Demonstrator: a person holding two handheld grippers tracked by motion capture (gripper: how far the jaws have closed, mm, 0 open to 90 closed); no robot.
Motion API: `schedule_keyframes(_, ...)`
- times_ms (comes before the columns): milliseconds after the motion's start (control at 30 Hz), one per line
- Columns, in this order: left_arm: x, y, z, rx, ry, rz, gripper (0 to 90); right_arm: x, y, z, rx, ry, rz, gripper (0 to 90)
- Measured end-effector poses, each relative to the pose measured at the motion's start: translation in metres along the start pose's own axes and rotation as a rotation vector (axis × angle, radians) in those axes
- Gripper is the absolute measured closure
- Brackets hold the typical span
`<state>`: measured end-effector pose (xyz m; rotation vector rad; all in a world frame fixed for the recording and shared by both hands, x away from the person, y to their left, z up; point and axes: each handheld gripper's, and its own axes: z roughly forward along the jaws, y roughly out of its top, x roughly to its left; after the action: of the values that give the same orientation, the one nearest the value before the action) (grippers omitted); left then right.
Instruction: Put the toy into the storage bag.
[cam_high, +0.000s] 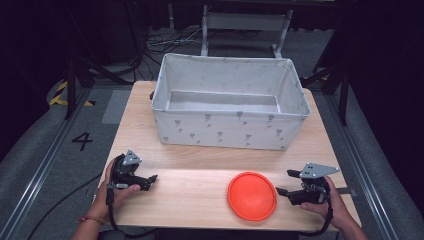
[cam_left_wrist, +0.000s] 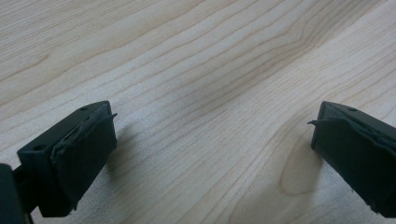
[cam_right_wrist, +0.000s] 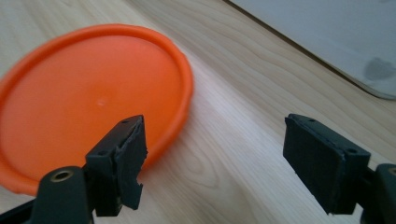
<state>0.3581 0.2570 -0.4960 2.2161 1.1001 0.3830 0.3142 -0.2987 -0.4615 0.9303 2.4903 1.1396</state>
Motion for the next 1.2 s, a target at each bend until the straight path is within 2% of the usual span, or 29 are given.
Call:
schedule_keyframes(67, 0.0, 0.0, 0.0, 0.0, 0.0, 0.001, 0.4, 0.005, 0.004, 0.002, -0.004, 0.011, -0.009, 21.9)
schedule_keyframes(133, 0.0, 0.0, 0.0, 0.0, 0.0, 0.0, 0.4, 0.009, 0.007, 0.007, -0.009, 0.042, -0.009, 21.9)
schedule_keyframes(333, 0.0, 0.0, 0.0, 0.0, 0.0, 0.001, 0.4, 0.019, 0.016, 0.023, 0.028, 0.052, -0.053, 21.9)
schedule_keyframes(467, 0.0, 0.0, 0.0, 0.0, 0.0, 0.001, 0.4, 0.02, 0.02, 0.038, 0.051, 0.08, -0.048, 21.3)
schedule_keyframes(533, 0.0, 0.0, 0.0, 0.0, 0.0, 0.001, 0.4, 0.021, 0.021, 0.044, 0.07, 0.072, -0.064, 21.0)
schedule_keyframes(667, 0.0, 0.0, 0.0, 0.0, 0.0, 0.001, 0.4, 0.017, 0.018, 0.055, 0.096, 0.069, -0.045, 20.5)
schedule_keyframes(733, 0.0, 0.0, 0.0, 0.0, 0.0, 0.0, 0.4, 0.016, 0.014, 0.059, 0.108, 0.095, -0.027, 19.2)
schedule_keyframes(833, 0.0, 0.0, 0.0, -0.001, -0.001, 0.003, 0.4, 0.017, 0.013, 0.061, 0.108, 0.08, -0.041, 16.6)
schedule_keyframes(933, 0.0, 0.0, 0.0, -0.001, -0.001, 0.004, 0.4, 0.018, 0.01, 0.061, 0.086, 0.078, -0.032, 16.3)
schedule_keyframes(1033, 0.0, 0.0, 0.0, -0.001, -0.003, 0.003, 0.4, 0.02, 0.01, 0.061, 0.086, 0.078, -0.045, 17.9)
schedule_keyframes(1100, 0.0, 0.0, 0.0, -0.001, -0.003, 0.002, 0.4, 0.024, 0.011, 0.061, 0.084, 0.101, -0.056, 21.6)
schedule_keyframes(1200, 0.0, 0.0, 0.0, -0.001, -0.001, 0.003, 0.4, 0.025, 0.012, 0.061, 0.085, 0.097, -0.053, 24.4)
